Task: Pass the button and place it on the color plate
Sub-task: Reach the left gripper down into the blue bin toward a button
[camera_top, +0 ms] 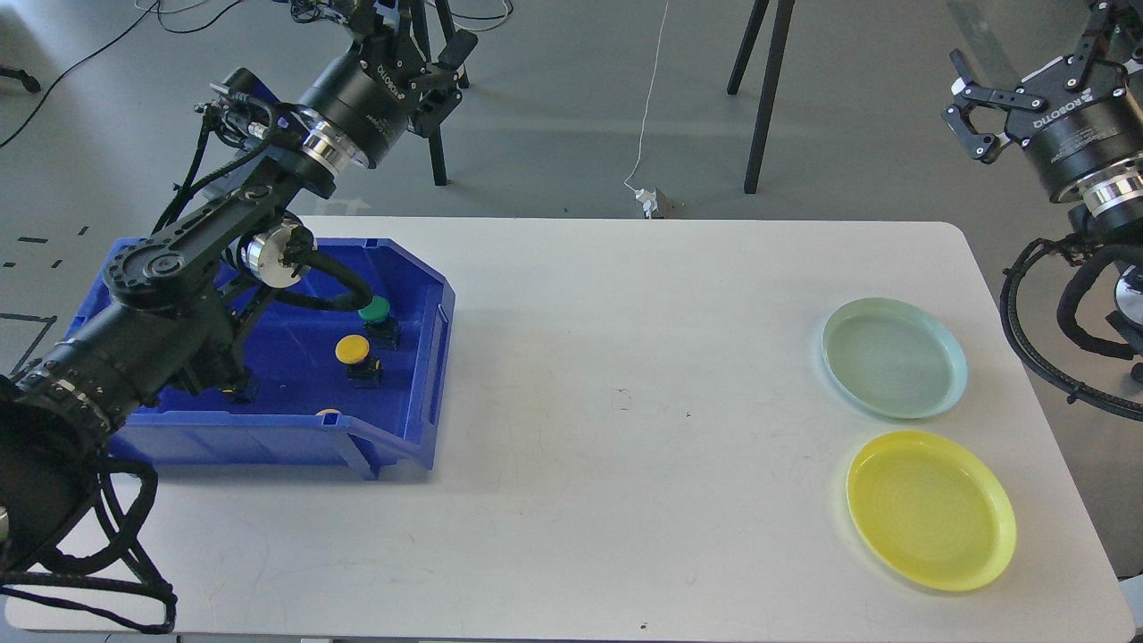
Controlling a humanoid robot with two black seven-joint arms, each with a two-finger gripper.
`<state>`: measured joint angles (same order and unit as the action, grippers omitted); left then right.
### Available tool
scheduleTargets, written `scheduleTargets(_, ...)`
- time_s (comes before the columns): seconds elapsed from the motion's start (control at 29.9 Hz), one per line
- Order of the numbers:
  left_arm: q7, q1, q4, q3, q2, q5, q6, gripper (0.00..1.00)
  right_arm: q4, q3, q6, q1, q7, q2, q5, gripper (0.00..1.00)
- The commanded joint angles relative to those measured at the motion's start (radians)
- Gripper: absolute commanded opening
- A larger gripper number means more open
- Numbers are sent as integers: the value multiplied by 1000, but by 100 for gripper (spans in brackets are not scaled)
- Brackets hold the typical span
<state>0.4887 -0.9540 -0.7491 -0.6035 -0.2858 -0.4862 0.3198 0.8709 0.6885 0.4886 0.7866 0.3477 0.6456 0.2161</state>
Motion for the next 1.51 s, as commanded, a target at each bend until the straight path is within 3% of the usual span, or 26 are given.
scheduleTargets(0.0,0,-9,1,-4,10,3,5,100,-7,-1,0,0,-1,-4,-6,99)
scheduleTargets(0.23,0,-17,16,-88,17,84,154,100,-35,8,0,3,-1,-4,-6,99)
scheduleTargets(0.5,0,133,-254,-226,-7,130,169,100,-30,23,0,-7,1,-12,9,99)
scheduleTargets(0.6,0,129,-344,-200,-131,46,169,100,-26,42,0,-15,2,-12,12,99)
scheduleTargets(0.7,0,31,-357,-23,-287,-29,169,100,-26,55,0,-33,2,-12,12,99)
scheduleTargets(0.84,0,-233,-366,386,-461,-193,159,100,-27,62,0,-47,4,-11,11,99)
scheduleTargets(0.97,0,-467,-403,738,-556,-466,159,100,-33,60,0,-59,4,-11,8,99)
scheduleTargets(1.07,0,-564,-412,951,-570,-662,156,100,-33,62,0,-78,4,-11,8,99)
scheduleTargets(1.14,0,-585,-406,1065,-563,-757,134,100,-33,62,0,-93,4,-9,8,99)
scheduleTargets(1.27,0,-536,-336,1206,-491,-824,12,100,-33,62,0,-119,5,2,8,99)
scheduleTargets(1.47,0,-413,-248,1208,-428,-819,-61,100,-35,62,0,-136,5,6,8,99)
